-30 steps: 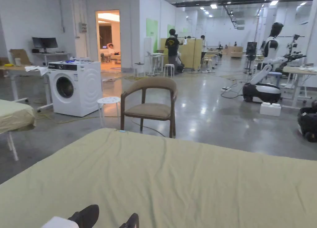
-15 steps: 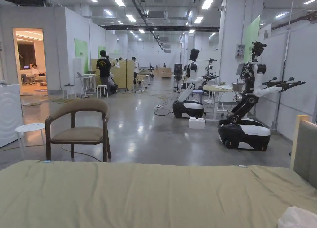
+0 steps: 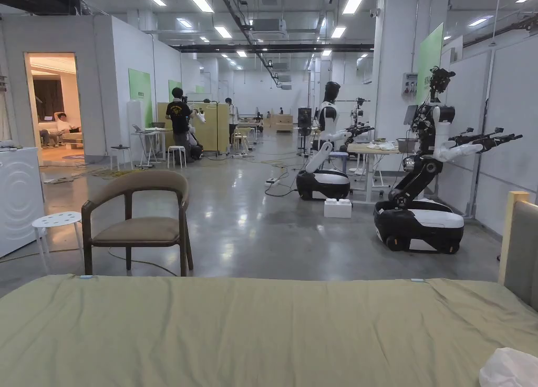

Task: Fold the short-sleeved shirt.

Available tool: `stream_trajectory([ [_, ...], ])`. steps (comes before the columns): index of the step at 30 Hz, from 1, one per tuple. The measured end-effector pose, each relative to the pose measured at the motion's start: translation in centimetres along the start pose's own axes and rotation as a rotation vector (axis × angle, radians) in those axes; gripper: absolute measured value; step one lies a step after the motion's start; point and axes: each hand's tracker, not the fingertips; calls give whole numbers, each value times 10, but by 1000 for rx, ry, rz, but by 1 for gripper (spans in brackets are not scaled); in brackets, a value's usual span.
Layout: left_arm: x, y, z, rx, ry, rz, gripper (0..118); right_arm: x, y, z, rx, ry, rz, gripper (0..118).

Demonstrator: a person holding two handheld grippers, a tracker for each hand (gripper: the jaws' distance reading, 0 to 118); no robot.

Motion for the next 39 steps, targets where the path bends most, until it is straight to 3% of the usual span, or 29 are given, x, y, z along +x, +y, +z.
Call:
stream_trajectory([
  [4,1,0,0,4,-18,20,0,-2,2,0,9,8,-4,0],
  [5,2,0,0,4,-19,15,6,-2,3,0,14,8,-11,2],
  [6,2,0,0,4,-16,5,19,-2,3,1,18,10,-19,12],
  [8,2,1,-1,3,-20,-11,48,-2,3,1,23,16,-27,52],
  [9,2,1,-1,4,-24,-13,71,-2,4,1,19,13,-29,72],
  [10,3,1,-2,6,-27,-14,81,-2,4,1,16,8,-29,77],
  [12,3,4,-1,11,-32,-7,89,-3,4,1,18,2,-20,83],
  [15,2,6,-1,11,-46,11,103,-6,5,2,30,-17,12,118],
  [19,4,5,-1,14,-58,-7,116,-9,5,4,59,-14,27,118],
  [22,5,4,-2,0,-83,-5,116,-8,5,5,60,24,-1,118],
  [33,5,5,-2,-11,-64,14,116,-10,6,5,46,11,-8,118],
  [39,5,5,-3,-13,-74,36,116,-15,9,4,42,-1,24,118],
])
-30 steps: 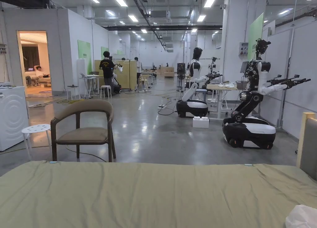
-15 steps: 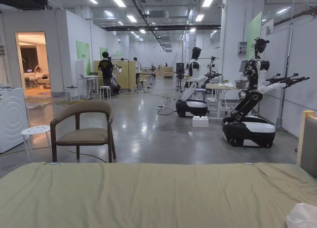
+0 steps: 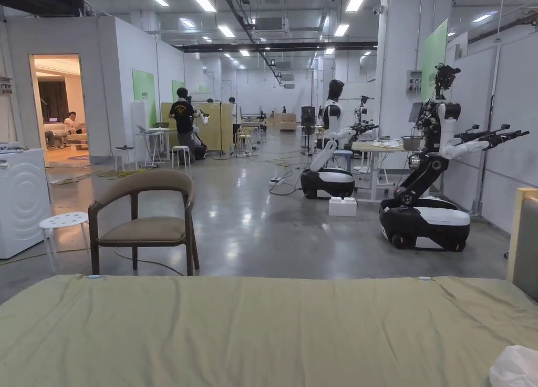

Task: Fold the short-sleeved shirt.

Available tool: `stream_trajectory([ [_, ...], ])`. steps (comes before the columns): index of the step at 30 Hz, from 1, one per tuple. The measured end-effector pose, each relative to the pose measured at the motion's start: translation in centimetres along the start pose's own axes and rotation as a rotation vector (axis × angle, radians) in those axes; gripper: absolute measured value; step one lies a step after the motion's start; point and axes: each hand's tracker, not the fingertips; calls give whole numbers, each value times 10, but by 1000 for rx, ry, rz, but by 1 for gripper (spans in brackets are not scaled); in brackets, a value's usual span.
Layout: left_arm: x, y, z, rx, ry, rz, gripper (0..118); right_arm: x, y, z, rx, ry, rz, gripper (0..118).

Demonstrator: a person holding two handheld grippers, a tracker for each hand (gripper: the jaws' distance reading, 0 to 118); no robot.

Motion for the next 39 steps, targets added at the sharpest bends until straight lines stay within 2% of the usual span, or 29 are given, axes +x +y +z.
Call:
stream_trajectory([
  [3,1,0,-1,-7,3,-14,116,0,1,-3,-6,-34,-29,118],
  [7,1,-2,-1,-12,2,-17,116,1,-3,-6,-51,-15,-56,118],
  [9,-1,-2,-2,-16,12,-21,116,-2,-6,-10,-131,14,-104,118],
  [13,-6,-2,-3,-31,32,-4,116,-12,-9,-17,-255,-62,-220,118],
  [15,-7,-2,-2,-31,20,13,116,-18,-7,-20,-271,-84,-208,118],
  [17,-8,-2,-2,-31,14,24,116,-25,-4,-22,-292,-111,-154,118],
  [20,-9,-3,-2,-34,14,35,116,-32,-2,-18,-261,-115,-141,118],
  [23,-10,-4,-2,-44,14,51,116,-29,1,-15,-267,-70,-186,118],
  [29,-10,-6,-1,-55,-2,46,116,-20,6,-14,-266,-102,-280,118],
  [39,-3,-2,-1,-40,-27,33,116,-17,8,-8,-239,-112,-287,118],
])
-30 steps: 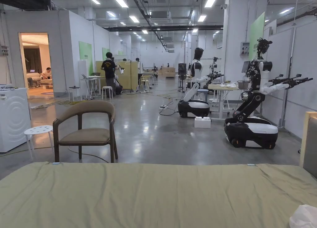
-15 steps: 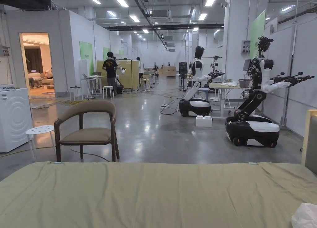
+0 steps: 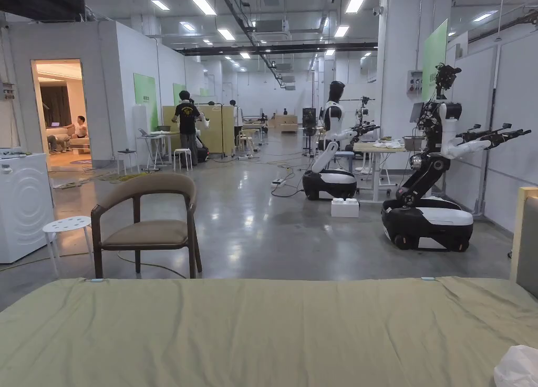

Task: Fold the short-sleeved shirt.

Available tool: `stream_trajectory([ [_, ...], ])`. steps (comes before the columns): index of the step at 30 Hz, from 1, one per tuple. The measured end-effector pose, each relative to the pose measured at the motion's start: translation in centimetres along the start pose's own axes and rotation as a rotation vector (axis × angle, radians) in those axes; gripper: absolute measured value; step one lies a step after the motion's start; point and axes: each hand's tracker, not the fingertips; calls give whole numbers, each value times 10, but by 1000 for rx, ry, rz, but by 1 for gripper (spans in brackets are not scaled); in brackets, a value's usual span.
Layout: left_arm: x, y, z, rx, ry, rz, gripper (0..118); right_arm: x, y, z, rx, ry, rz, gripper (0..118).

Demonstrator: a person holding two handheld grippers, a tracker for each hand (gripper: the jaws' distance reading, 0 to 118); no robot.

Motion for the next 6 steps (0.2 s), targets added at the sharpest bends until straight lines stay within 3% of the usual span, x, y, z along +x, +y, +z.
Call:
stream_trajectory([
  [6,5,-2,0,-15,-11,-19,116,-2,1,0,16,-11,38,118],
])
